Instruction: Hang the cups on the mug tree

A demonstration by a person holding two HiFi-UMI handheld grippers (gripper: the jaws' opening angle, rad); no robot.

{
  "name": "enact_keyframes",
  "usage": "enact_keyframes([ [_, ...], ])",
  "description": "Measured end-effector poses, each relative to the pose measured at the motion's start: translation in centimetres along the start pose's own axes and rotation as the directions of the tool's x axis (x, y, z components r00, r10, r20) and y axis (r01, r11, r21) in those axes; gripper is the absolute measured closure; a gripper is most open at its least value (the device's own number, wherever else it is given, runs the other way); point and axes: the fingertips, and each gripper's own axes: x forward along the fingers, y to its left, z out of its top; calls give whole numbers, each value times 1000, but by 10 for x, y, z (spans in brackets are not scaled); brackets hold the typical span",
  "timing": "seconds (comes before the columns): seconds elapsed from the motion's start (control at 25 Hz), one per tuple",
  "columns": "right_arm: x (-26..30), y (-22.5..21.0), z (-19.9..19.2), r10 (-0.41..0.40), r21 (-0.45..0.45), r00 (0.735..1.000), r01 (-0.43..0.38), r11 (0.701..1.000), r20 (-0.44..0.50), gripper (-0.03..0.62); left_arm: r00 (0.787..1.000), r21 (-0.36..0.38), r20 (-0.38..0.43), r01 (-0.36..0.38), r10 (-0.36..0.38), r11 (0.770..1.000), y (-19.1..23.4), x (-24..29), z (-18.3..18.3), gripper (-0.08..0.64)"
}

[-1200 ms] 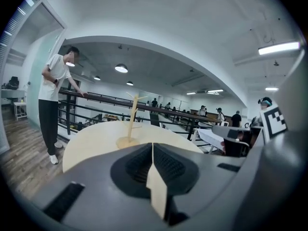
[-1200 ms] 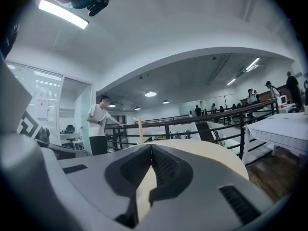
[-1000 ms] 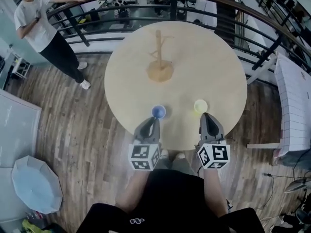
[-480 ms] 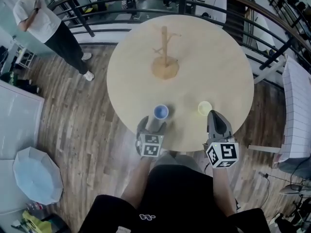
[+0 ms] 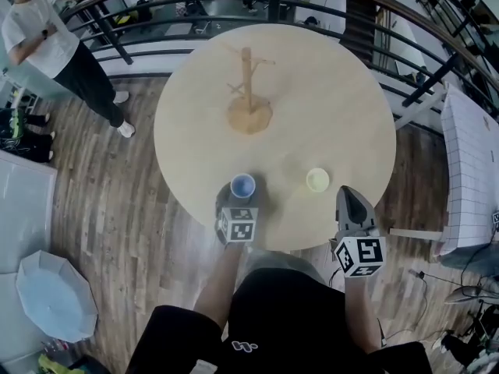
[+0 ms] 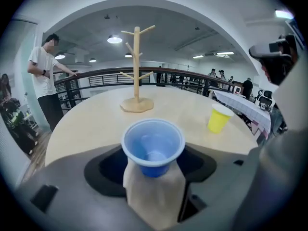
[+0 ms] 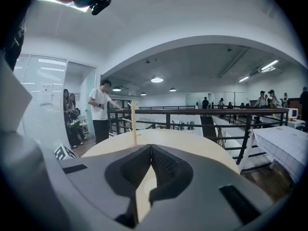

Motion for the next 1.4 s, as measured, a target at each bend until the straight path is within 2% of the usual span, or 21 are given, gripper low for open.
enact_keyframes([
  [0.2, 14, 6, -1, 24, -6, 1000, -24, 1000, -3, 583, 991, -1, 129, -40, 40, 999, 26, -14, 57, 247],
  [0.4, 23, 16, 7, 56, -9, 998, -55, 998, 21, 583, 954, 19, 276, -128, 118, 992, 65, -55, 135, 247],
  [0.52, 27, 18, 14, 65, -4, 997, -65, 998, 46, 583, 933, 22, 330, -159, 143, 987, 75, -76, 163, 247],
  [0.72, 34, 19, 16, 76, 14, 995, -77, 997, 66, 583, 926, 56, 345, -182, 152, 982, 74, -91, 178, 247],
  [0.84, 38, 23, 15, 89, 21, 993, -91, 996, 73, 583, 937, 121, 309, -211, 165, 970, 77, -88, 175, 247],
  [0.92, 38, 26, 13, 96, 23, 992, -98, 995, 76, 583, 943, 187, 277, -241, 185, 952, 81, -86, 176, 247],
  [1.04, 35, 26, 11, 90, 37, 992, -93, 995, 84, 583, 951, 308, 223, -279, 217, 909, 90, -81, 186, 247],
  [1.2, 26, 9, 13, 52, 61, 994, -58, 996, 95, 583, 951, 449, 161, -309, 264, 839, 98, -65, 209, 247],
  [1.28, 21, 0, 11, 23, 76, 995, -31, 997, 98, 583, 941, 530, 137, -334, 311, 779, 105, -54, 219, 247],
  [1.32, 18, -5, 10, 8, 83, 995, -17, 996, 98, 583, 932, 576, 124, -347, 340, 740, 109, -49, 223, 247],
  [1.4, 14, -14, 8, -18, 95, 995, 9, 995, 97, 583, 908, 672, 93, -360, 408, 648, 117, -38, 227, 249],
])
